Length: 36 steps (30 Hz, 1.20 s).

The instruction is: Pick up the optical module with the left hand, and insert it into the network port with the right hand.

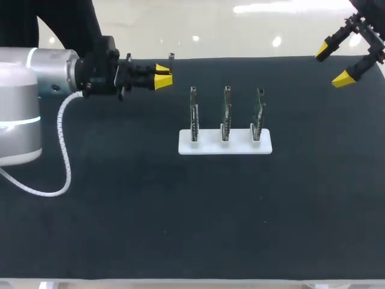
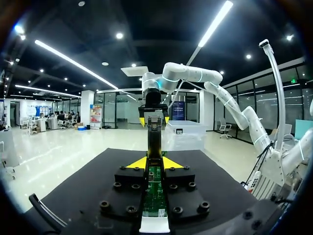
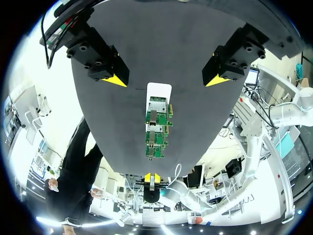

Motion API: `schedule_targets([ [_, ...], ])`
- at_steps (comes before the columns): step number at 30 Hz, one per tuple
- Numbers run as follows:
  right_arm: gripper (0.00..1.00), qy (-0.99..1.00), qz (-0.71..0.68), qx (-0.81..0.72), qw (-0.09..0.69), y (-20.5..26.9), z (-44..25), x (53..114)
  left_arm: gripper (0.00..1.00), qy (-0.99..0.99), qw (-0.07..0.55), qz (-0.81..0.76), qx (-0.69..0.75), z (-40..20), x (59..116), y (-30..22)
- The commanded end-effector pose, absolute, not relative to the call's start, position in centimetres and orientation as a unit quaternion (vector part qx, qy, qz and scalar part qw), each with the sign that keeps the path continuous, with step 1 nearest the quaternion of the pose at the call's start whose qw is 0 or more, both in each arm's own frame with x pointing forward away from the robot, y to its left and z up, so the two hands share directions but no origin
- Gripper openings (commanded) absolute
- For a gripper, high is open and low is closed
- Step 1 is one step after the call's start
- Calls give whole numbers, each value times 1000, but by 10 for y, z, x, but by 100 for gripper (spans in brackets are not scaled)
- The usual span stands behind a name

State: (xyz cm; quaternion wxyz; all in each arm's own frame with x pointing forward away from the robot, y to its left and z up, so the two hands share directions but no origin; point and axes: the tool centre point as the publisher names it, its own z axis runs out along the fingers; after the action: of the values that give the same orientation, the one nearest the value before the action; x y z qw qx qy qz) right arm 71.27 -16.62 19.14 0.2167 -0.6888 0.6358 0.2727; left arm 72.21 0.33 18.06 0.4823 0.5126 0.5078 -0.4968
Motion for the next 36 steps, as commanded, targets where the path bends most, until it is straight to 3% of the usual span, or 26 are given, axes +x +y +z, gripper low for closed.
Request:
schedule_targets([
  [1,100,636,272,-688,217,-166,192,712,0,505,481,-498,516,179,725,4],
  [29,100,632,273,-692,218,-166,192,711,0,496,479,-501,524,179,722,5],
  [36,100,629,289,-682,235,-134,202,721,0,496,479,-501,524,179,722,5],
])
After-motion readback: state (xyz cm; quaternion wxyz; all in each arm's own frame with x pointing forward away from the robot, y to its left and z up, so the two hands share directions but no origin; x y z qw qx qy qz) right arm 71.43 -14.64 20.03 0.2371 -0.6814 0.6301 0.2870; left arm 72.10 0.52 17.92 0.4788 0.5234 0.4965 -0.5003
